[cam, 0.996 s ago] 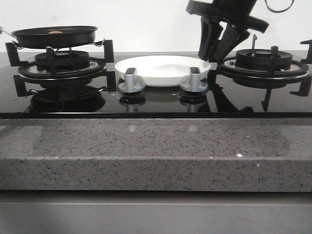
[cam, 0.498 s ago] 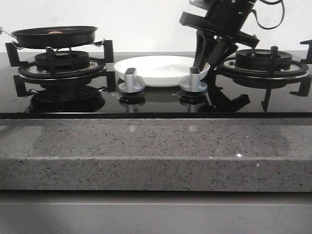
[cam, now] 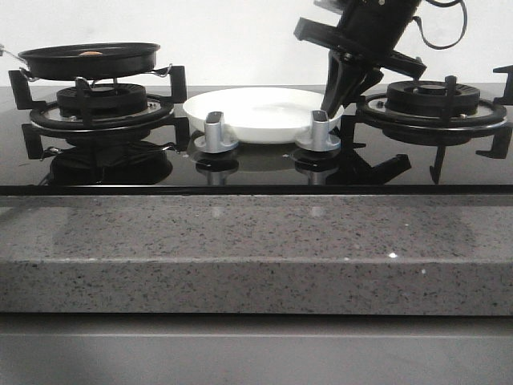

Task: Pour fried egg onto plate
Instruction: 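Lower the right gripper onto the rim of the white plate, then grip the plate rim with the right gripper and lift it up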

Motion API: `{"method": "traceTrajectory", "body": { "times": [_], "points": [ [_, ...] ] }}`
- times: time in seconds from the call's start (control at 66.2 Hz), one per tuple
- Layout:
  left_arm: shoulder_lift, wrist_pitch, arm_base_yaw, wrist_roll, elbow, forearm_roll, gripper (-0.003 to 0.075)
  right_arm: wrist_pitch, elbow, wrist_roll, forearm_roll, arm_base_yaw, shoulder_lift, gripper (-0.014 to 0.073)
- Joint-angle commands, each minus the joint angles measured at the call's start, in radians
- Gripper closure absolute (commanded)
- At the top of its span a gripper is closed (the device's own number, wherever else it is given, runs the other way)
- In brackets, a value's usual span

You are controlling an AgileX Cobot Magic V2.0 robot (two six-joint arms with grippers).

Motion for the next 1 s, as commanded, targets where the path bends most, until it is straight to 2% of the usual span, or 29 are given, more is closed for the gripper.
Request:
{"method": "traceTrajectory", "body": {
  "times": [0.0,0.166,0.393,0.664,0.83,0.981],
  "points": [
    [0.011,-0.073,0.001,-0.001,-0.034,-0.006,0.0124,0.09,-0.029,-0.005,0.028,0.0,-0.086,0.066],
    [0.011,-0.073,0.001,-0.001,-0.034,-0.006,0.0124,0.036,-0.061,0.024,0.028,0.0,-0.13,0.066],
    [0.011,-0.073,0.001,-0.001,-0.034,-0.006,0.0124,0.127,-0.113,0.024,0.039,0.0,-0.197,0.066],
    [0.011,-0.073,0.001,-0.001,-0.034,-0.006,0.0124,0.126,-0.1,0.092,0.076,0.007,-0.33,0.066],
    [0.011,-0.073,0.001,-0.001,-0.034,-0.006,0.0124,0.098,0.045,0.096,0.069,0.01,-0.469,0.066],
    [0.011,-0.073,0.001,-0.001,-0.034,-0.006,0.0124,-0.031,0.289,0.083,0.05,0.038,-0.612,0.066]
  ]
}}
